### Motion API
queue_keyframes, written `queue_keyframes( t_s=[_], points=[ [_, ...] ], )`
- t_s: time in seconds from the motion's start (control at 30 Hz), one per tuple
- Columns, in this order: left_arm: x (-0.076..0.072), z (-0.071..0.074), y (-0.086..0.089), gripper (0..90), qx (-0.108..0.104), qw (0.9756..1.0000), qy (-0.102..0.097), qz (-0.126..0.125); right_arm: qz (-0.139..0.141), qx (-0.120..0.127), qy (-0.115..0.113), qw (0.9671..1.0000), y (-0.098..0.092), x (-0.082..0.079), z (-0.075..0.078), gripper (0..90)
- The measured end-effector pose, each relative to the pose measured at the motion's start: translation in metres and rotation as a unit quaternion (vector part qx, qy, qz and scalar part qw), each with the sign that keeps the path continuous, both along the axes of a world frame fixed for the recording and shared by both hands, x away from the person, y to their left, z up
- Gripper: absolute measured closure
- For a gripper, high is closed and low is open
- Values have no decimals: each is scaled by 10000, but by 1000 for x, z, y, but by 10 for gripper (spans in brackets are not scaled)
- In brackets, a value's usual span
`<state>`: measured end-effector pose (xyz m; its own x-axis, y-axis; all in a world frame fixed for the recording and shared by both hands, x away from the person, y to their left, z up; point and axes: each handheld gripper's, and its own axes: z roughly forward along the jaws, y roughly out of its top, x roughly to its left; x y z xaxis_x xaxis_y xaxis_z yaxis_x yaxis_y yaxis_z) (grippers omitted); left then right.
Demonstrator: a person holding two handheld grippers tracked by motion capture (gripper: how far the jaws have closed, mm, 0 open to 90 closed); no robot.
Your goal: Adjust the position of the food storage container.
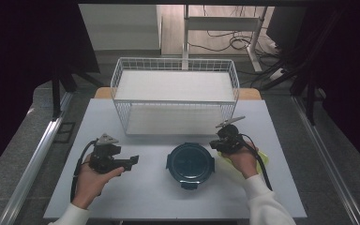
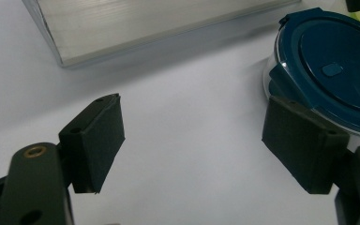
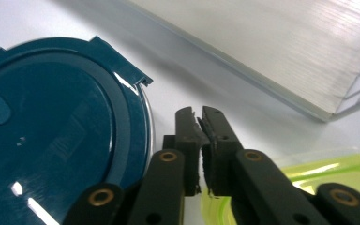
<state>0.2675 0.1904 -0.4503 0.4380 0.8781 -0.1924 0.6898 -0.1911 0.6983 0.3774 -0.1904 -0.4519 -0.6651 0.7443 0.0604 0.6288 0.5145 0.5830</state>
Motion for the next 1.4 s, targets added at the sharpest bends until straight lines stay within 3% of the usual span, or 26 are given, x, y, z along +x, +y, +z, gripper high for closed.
queue_keyframes(
  t_s=[0.5,0.8,1.4],
  points=[
    [1,-3,-2,224,68,10000,33,-3,395,-466,-14,9981,21,3,-17,891],
    [4,-4,-1,226,110,9999,59,-21,399,-518,-48,9979,24,-2,-16,892],
    [5,-5,-2,227,102,9999,78,-32,847,-469,65,9953,52,-21,-18,893]
  ],
)
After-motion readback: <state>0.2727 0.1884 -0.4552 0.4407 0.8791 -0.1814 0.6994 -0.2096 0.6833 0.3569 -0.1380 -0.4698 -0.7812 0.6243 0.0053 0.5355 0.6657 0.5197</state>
